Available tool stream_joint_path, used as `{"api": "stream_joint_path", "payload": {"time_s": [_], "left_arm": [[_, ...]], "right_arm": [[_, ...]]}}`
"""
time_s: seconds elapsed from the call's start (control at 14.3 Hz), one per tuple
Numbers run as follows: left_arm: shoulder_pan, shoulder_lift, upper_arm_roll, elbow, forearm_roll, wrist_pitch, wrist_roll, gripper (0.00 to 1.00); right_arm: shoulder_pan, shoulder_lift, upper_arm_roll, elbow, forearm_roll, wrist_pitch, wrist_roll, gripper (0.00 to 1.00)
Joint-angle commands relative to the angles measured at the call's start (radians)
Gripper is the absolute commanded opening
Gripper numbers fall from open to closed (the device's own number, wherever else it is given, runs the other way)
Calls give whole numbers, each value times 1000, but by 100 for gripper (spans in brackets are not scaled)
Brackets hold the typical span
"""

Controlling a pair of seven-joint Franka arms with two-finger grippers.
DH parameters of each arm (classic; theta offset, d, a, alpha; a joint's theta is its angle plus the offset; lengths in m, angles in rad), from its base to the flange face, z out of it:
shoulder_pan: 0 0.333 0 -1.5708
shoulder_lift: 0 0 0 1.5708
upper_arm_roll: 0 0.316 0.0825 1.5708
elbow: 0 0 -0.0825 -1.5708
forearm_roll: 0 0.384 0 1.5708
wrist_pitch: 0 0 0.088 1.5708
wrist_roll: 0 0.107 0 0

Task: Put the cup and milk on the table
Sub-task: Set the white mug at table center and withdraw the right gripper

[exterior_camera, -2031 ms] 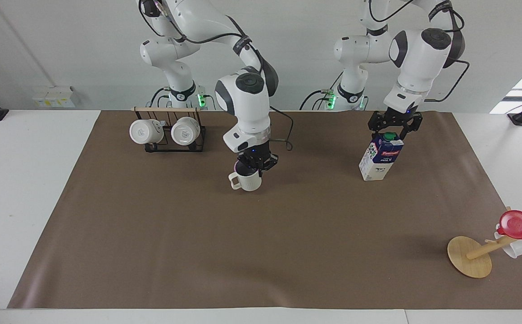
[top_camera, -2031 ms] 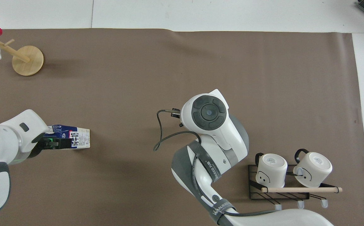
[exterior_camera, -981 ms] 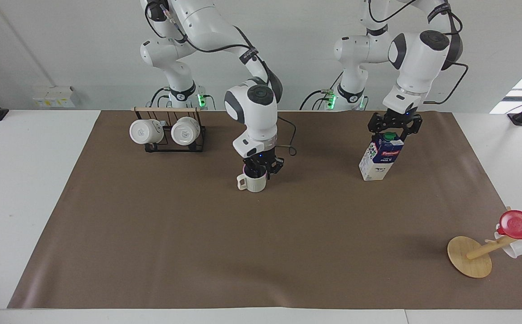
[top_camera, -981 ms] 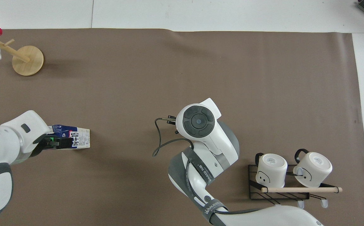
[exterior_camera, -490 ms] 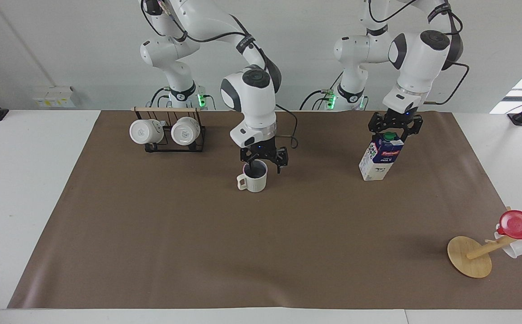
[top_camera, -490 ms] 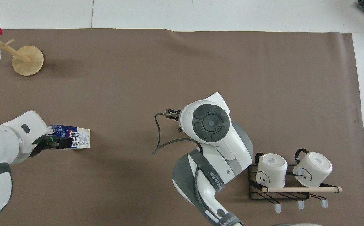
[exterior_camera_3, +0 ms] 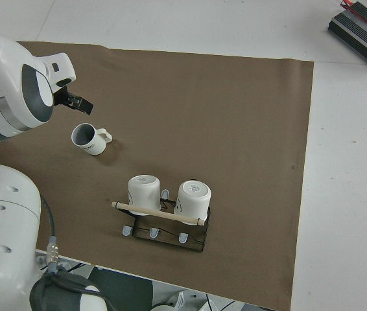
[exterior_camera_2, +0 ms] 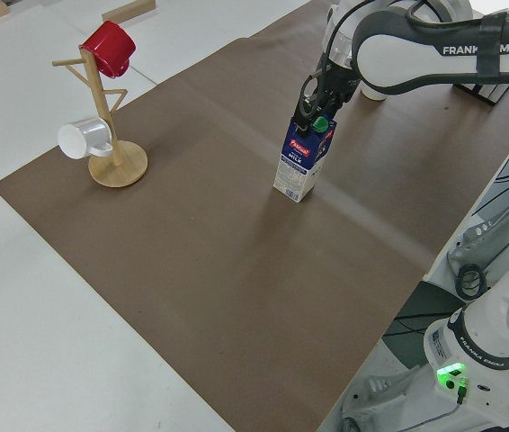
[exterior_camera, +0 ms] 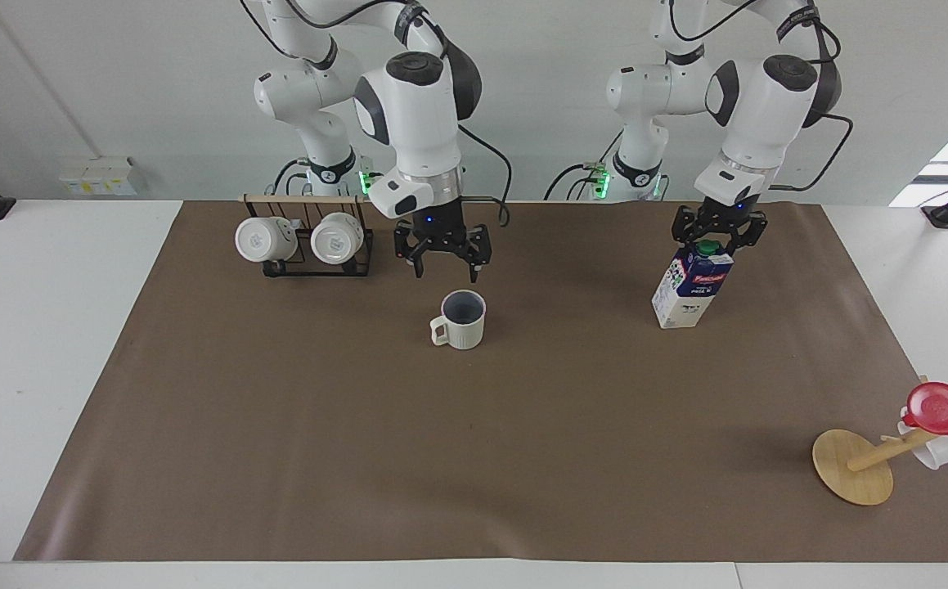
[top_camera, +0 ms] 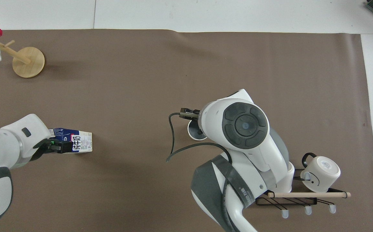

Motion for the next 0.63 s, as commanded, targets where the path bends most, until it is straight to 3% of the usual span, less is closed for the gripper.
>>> {"api": "stream_joint_path", "payload": {"time_s": [0.0, 0.21, 0.56], "left_arm": [[-6, -23, 10, -24, -4, 21, 27, 66], [0, -20, 11, 9, -4, -2, 60, 61], [-6, 3, 8, 109, -11, -74, 44, 57]], "right_arm": [[-80, -60, 4, 19, -8, -78, -131, 100], [-172, -112, 0, 66, -3, -183, -269, 100], [-275, -118, -2, 183, -2, -339, -375, 100]]}}
